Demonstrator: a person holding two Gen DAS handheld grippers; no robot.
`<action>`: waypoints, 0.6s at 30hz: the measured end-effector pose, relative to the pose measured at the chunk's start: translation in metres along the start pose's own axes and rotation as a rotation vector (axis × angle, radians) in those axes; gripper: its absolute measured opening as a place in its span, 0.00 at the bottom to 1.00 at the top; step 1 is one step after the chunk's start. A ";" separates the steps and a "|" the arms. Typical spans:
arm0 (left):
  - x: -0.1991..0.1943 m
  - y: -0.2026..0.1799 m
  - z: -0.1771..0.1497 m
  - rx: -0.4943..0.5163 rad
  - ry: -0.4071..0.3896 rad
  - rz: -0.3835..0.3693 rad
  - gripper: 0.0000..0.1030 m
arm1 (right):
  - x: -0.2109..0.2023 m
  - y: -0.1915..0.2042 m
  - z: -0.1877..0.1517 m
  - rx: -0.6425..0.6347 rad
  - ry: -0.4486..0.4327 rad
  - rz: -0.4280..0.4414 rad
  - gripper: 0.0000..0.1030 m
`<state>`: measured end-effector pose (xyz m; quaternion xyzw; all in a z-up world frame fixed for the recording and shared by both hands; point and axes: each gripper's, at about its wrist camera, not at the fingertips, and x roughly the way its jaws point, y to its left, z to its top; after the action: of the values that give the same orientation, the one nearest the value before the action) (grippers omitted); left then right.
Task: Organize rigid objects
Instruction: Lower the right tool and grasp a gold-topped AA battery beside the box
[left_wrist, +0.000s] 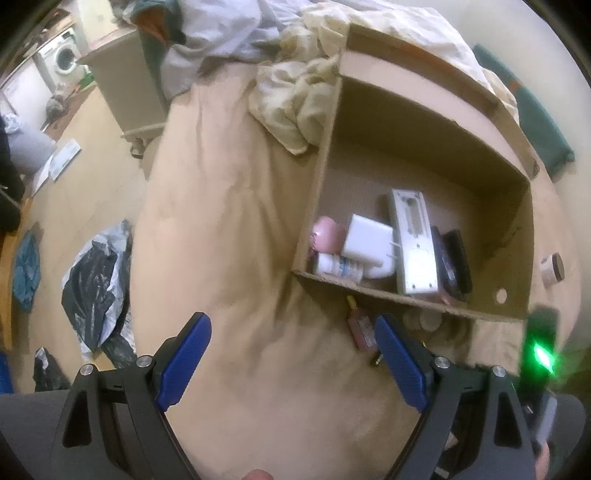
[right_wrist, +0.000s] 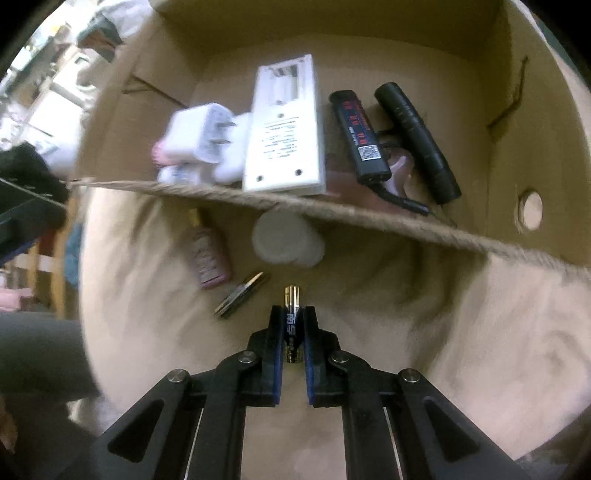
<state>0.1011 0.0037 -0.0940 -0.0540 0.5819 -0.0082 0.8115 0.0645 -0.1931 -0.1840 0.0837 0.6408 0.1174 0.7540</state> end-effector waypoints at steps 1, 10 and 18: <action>0.000 0.001 0.001 -0.004 -0.002 0.004 0.86 | -0.007 0.000 -0.003 -0.002 -0.015 0.017 0.10; 0.007 -0.006 0.000 0.015 0.006 0.024 0.86 | -0.082 -0.001 -0.013 -0.033 -0.167 0.069 0.10; 0.016 -0.007 -0.002 0.024 0.023 0.053 0.86 | -0.151 -0.016 0.005 -0.070 -0.462 0.027 0.10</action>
<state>0.1049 -0.0046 -0.1088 -0.0287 0.5921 0.0059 0.8053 0.0475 -0.2514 -0.0452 0.0908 0.4458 0.1272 0.8814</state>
